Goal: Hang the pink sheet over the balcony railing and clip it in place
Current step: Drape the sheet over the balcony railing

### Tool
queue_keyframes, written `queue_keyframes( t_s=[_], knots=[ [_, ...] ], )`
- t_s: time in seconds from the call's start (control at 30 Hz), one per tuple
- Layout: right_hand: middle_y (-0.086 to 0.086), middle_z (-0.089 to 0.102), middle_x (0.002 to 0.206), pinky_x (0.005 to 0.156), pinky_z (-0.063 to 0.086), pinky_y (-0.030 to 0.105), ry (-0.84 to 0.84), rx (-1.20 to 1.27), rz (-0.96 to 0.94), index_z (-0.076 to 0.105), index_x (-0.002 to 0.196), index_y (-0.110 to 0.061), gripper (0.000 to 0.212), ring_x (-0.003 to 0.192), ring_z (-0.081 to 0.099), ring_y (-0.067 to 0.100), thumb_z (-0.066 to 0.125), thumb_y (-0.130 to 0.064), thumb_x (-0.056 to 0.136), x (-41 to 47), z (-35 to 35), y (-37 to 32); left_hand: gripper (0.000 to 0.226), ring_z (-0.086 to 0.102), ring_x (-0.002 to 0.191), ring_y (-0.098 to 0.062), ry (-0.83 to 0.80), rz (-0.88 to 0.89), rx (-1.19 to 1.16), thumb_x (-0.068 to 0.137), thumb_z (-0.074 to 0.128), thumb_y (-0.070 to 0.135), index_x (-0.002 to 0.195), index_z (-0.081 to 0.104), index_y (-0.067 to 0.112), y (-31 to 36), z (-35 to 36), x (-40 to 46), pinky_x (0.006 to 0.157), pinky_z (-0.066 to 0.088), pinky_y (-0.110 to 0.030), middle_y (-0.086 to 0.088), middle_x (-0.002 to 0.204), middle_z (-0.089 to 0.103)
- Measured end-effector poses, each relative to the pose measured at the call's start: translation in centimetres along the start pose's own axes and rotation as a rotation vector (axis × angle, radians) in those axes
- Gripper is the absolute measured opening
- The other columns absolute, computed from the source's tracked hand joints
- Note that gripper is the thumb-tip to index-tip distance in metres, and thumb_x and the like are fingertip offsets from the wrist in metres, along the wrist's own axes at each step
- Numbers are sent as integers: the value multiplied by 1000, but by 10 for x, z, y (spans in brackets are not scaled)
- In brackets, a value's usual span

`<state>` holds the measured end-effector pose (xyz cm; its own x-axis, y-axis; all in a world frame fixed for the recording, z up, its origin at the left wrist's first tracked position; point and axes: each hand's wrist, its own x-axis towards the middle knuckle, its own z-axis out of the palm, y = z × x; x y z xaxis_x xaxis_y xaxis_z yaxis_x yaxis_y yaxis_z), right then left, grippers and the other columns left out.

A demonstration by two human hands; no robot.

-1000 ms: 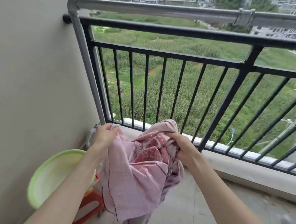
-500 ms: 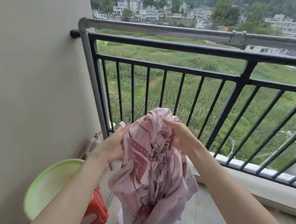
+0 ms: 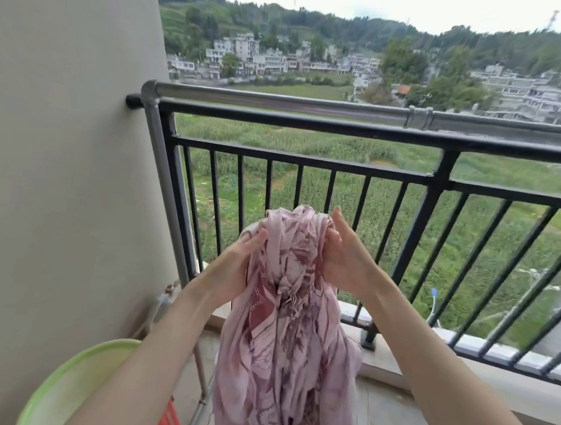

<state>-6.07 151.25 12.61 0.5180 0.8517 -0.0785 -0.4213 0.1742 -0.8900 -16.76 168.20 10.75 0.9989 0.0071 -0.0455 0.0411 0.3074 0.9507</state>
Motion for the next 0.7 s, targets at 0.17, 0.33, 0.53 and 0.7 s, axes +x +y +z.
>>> queue_keyframes(
  t_s=[0.17, 0.33, 0.53, 0.7],
  knots=[
    [14, 56, 129, 100, 40, 45, -59, -57, 75, 42, 133, -10, 86, 120, 52, 29, 10, -72, 84, 23, 14, -2, 83, 63, 106, -30, 158, -100, 122, 51, 83, 55, 120, 36, 53, 12, -13, -6, 83, 53, -49, -5, 128, 57],
    [23, 55, 129, 101, 41, 46, -92, -173, 66, 61, 110, -10, 93, 122, 50, 36, 3, -76, 81, 57, 38, -35, 67, 68, 93, -21, 223, 90, 203, 72, 60, 66, 128, 53, 29, 57, -36, -16, 71, 53, -31, -8, 111, 69],
    [16, 58, 127, 96, 43, 36, -324, -211, 19, 52, 124, -9, 95, 117, 56, 28, 2, -77, 80, 101, 89, -87, 71, 64, 108, -23, 318, 286, 257, 73, 57, 61, 133, 48, 22, 133, -45, -28, 83, 52, -34, -7, 120, 65],
    [3, 48, 137, 100, 39, 36, -518, -314, -68, 38, 139, -17, 95, 124, 47, 20, -4, -77, 78, 147, 157, -121, 66, 60, 114, -19, 472, 502, 208, 78, 53, 56, 131, 51, 17, 193, -73, -48, 94, 44, -34, -3, 123, 64]
  ],
)
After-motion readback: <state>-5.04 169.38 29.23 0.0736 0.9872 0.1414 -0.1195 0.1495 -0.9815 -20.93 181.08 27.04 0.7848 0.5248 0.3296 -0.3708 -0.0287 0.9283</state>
